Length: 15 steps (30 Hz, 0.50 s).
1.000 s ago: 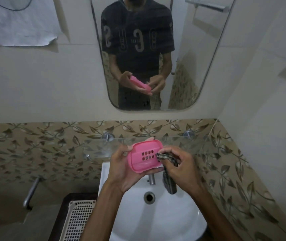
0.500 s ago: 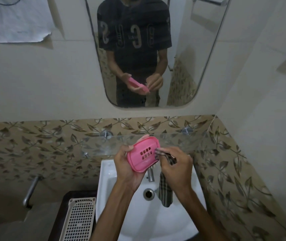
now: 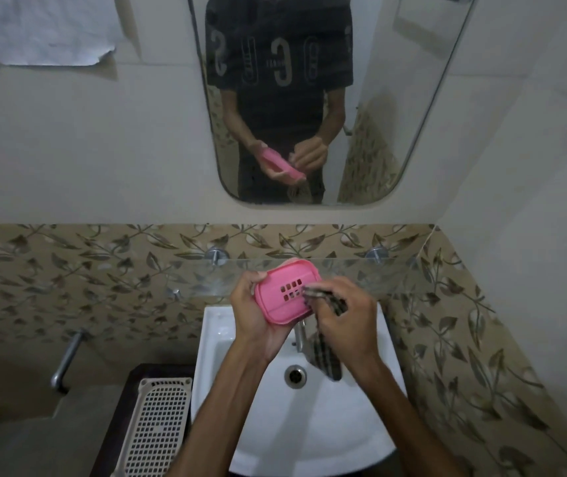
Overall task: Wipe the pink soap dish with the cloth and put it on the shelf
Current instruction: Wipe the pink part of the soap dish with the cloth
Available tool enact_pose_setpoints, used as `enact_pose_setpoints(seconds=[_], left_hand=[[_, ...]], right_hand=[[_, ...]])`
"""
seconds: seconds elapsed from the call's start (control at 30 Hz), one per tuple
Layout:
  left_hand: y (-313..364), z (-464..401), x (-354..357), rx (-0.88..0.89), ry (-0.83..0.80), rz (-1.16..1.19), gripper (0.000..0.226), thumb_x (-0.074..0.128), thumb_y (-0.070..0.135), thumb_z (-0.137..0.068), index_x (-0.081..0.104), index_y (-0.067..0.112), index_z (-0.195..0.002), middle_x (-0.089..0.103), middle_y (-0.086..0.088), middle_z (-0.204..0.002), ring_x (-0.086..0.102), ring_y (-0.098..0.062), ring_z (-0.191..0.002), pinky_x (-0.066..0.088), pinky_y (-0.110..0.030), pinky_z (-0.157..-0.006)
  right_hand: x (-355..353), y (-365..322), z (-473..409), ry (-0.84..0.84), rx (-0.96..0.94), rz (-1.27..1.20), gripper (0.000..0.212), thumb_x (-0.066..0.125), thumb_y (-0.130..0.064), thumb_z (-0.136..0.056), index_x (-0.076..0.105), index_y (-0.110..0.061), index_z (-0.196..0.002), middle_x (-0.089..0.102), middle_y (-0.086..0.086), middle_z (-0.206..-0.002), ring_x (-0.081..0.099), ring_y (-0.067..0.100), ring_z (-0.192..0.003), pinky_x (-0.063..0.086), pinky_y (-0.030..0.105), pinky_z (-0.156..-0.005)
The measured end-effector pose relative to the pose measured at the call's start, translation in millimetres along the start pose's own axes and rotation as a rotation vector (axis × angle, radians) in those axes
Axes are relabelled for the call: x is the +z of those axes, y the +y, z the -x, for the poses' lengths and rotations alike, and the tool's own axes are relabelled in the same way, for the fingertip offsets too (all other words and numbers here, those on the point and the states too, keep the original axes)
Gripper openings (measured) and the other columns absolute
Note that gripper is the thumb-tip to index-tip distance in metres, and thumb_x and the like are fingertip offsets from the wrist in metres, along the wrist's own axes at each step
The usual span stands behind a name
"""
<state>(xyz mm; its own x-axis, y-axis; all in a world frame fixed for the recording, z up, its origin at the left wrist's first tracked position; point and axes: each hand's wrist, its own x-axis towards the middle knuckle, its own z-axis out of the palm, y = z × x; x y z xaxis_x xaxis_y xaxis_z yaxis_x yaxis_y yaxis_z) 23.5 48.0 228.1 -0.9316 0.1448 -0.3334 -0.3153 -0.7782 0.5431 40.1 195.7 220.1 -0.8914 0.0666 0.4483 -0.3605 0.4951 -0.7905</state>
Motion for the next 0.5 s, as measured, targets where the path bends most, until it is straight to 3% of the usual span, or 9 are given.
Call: enact_pose_setpoints(seconds=[0.1,0.17,0.27,0.3,0.4,0.5], left_hand=[[2.1,0.4,2.0,0.0,0.002,0.004,0.036,0.058,0.034,-0.075,0.077,0.006,-0.086,0.062,-0.017,-0.087,0.059,-0.025,-0.069,0.05,-0.031,-0.063],[2.9,-0.4,2.5,-0.03,0.002,0.023,0.039,0.058,0.033,-0.075,0.076,0.003,-0.091,0.058,-0.014,-0.082,0.053,-0.02,-0.058,0.047,-0.025,-0.053],[1.4,-4.1,2.2,-0.019,-0.006,-0.012,0.058,0.055,0.036,-0.079,0.07,0.0,-0.121,0.065,-0.023,-0.102,0.06,-0.033,-0.088,0.051,-0.039,-0.074],[0.7,-4.9,2.4,-0.012,-0.005,-0.02,0.055,0.055,0.036,-0.078,0.073,0.001,-0.118,0.066,-0.023,-0.102,0.061,-0.034,-0.09,0.051,-0.04,-0.075],[-1.8,-4.8,3.2,0.002,0.0,-0.025,0.035,0.058,0.033,-0.074,0.08,0.007,-0.083,0.065,-0.014,-0.082,0.063,-0.026,-0.07,0.054,-0.033,-0.065],[-5.4,-5.7,3.0,0.001,0.015,-0.026,0.035,0.059,0.033,-0.075,0.08,0.008,-0.086,0.068,-0.017,-0.089,0.064,-0.028,-0.078,0.052,-0.037,-0.071]], right_hand=[[6.3,-14.3,8.3,-0.112,-0.105,-0.035,0.029,0.078,0.004,-0.079,0.082,-0.019,-0.096,0.078,-0.008,-0.097,0.071,0.002,-0.094,0.061,0.03,-0.086],[8.0,-17.0,9.8,-0.151,-0.203,-0.018,0.028,0.077,0.003,-0.079,0.082,-0.018,-0.098,0.078,-0.008,-0.098,0.07,0.001,-0.095,0.061,0.028,-0.087],[1.0,-5.0,-3.4,-0.019,0.017,-0.026,0.027,0.077,0.004,-0.083,0.081,-0.019,-0.099,0.076,-0.006,-0.101,0.07,0.004,-0.098,0.062,0.034,-0.087],[2.0,-5.9,-2.7,-0.018,0.023,-0.036,0.029,0.077,0.004,-0.083,0.08,-0.021,-0.098,0.075,-0.009,-0.101,0.07,0.004,-0.097,0.063,0.033,-0.085],[9.9,-20.4,11.7,-0.123,-0.162,-0.04,0.034,0.076,0.004,-0.077,0.081,-0.024,-0.097,0.076,-0.013,-0.098,0.07,0.002,-0.096,0.06,0.025,-0.085],[7.5,-9.3,1.8,-0.037,0.003,-0.07,0.034,0.077,0.004,-0.081,0.081,-0.024,-0.099,0.076,-0.013,-0.1,0.071,0.002,-0.098,0.061,0.028,-0.089]])
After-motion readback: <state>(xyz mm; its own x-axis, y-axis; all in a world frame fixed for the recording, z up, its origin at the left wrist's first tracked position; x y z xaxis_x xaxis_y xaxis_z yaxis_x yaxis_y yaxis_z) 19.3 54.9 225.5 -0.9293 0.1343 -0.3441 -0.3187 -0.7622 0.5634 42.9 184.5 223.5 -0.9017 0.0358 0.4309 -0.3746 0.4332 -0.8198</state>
